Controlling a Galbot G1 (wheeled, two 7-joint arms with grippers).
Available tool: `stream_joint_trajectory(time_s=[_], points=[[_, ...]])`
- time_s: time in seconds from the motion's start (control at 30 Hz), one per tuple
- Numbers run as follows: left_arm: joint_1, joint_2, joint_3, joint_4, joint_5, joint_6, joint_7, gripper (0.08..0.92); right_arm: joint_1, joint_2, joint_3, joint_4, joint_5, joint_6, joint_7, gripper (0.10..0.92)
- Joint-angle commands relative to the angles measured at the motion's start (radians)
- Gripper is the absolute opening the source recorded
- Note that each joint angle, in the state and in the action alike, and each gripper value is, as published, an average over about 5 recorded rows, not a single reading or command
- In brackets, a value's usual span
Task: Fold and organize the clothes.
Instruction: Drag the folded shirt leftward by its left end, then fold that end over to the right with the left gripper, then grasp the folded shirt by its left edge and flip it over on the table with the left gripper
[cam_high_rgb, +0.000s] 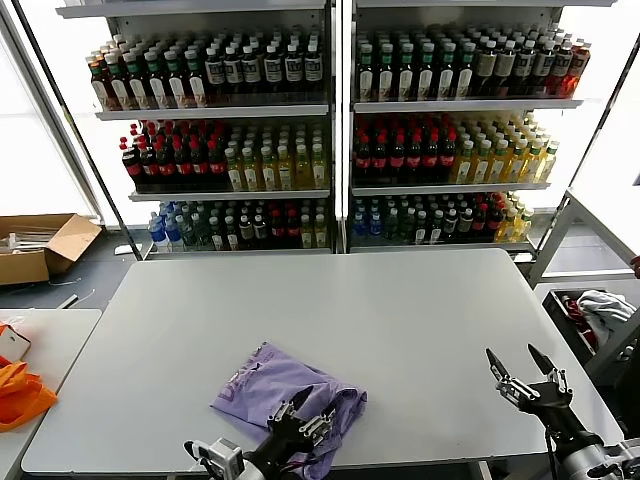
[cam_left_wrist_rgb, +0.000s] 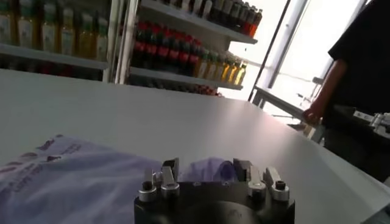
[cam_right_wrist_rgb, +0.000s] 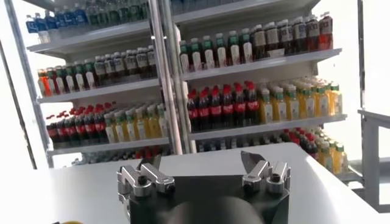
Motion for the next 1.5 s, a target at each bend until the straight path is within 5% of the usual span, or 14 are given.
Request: stream_joint_trajectory(time_s=[0.03,0.23,0.43,1.07,1.5], points=[[-0.028,0.159,-0.377,-0.079,-0.125,0.094,0.020,0.638,0.013,0.002,-0.013,-0.004,0.001,0.000,0.000,0.823],[-0.104,0.205,-0.400,0.141,-0.142,0.103,0.067,0.793,0.018,0.001,-0.037,-0.008,-0.005,0.003,-0.002,0.823],[-0.171,0.184,-0.321,0.264,-0.151,0.113,0.076,0.822,0.006,-0.004,-0.038,-0.006,-0.008,0.009,-0.004,0.823],[-0.171,0.108,-0.186,0.294,-0.086,0.125,0.064,0.821,-0.019,0.011,-0.020,0.001,-0.023,0.012,-0.006,0.823],[-0.155,0.093,-0.178,0.292,-0.069,0.127,0.065,0.490,-0.022,0.012,-0.018,-0.002,-0.018,0.015,-0.011,0.823]])
